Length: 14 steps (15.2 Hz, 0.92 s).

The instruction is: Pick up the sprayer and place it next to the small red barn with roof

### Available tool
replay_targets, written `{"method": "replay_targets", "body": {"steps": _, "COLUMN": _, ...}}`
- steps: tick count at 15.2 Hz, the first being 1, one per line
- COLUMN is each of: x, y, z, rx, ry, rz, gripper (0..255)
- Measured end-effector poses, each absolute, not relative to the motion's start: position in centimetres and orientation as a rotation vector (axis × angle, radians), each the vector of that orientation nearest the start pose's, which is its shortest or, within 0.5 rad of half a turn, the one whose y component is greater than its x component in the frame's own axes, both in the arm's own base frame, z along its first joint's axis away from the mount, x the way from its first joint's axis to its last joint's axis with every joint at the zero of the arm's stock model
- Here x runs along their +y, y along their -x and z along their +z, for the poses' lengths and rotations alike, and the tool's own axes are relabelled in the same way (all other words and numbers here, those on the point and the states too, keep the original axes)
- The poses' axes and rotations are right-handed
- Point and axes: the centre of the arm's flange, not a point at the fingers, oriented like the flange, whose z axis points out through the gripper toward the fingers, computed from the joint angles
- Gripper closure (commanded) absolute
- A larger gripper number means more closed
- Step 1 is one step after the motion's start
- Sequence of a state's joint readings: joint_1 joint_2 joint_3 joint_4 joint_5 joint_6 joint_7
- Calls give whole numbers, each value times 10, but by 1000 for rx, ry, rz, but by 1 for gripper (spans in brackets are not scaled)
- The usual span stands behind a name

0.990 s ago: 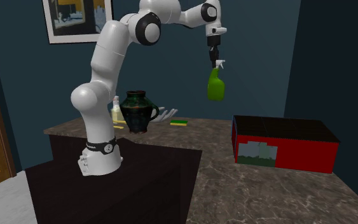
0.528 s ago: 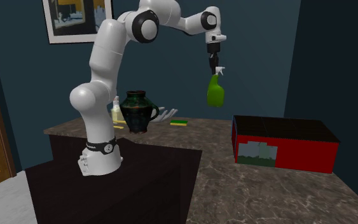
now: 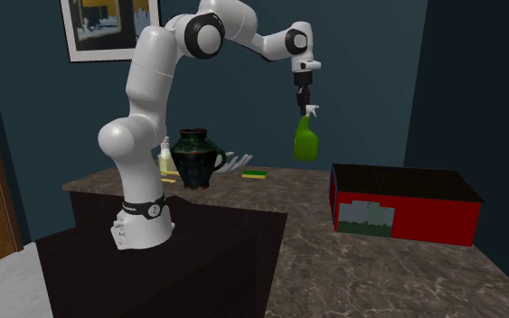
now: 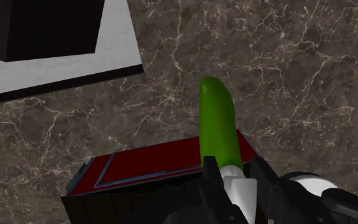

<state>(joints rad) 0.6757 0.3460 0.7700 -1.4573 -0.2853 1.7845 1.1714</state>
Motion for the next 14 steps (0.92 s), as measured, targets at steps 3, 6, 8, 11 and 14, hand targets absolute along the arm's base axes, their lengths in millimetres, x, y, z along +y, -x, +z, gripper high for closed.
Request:
{"method": "replay_targets", "body": {"steps": 3, "x": 628, "y": -174, "z": 523, "rx": -437, "ry": 3045, "rz": -96, "gripper": 255}}
{"method": "replay_targets", "body": {"steps": 6, "x": 627, "y": -174, "z": 507, "rx": -436, "ry": 3045, "rz": -97, "gripper": 255}}
{"method": "replay_targets", "body": {"steps": 8, "x": 627, "y": -174, "z": 496, "rx": -436, "ry": 3045, "rz": -97, "gripper": 255}}
{"method": "replay_targets", "body": {"steps": 11, "x": 627, "y": -174, "z": 481, "rx": -436, "ry": 3045, "rz": -97, "gripper": 255}}
{"method": "replay_targets", "body": {"steps": 14, "x": 627, "y": -175, "z": 464, "rx": -437, "ry": 3045, "rz": -96, "gripper": 255}}
